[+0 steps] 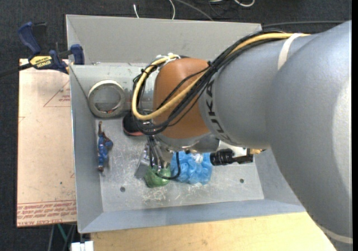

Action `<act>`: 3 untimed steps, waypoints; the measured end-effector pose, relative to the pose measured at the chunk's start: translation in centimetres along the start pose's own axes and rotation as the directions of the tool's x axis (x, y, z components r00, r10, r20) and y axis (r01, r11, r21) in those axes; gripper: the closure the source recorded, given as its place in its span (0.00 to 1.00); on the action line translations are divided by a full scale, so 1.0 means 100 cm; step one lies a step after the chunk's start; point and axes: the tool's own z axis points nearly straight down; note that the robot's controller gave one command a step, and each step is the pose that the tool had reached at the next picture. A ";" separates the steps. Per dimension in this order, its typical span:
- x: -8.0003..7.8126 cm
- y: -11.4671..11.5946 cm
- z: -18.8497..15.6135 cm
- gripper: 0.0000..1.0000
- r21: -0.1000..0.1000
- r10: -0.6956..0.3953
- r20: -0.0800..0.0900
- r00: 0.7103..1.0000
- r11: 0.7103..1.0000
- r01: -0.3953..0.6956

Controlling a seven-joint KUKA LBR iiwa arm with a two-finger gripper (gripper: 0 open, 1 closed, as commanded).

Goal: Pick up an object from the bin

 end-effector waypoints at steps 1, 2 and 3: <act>0.004 -0.006 -0.003 1.00 0.000 -0.068 0.000 0.998 0.998 0.068; 0.006 -0.006 0.056 1.00 -0.002 -0.187 0.002 0.982 0.982 0.187; -0.001 -0.015 0.008 1.00 -0.002 -0.086 0.003 0.996 0.996 0.086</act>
Offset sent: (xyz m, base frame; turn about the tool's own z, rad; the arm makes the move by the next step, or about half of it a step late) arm -0.0111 -0.0004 -0.0931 -0.0164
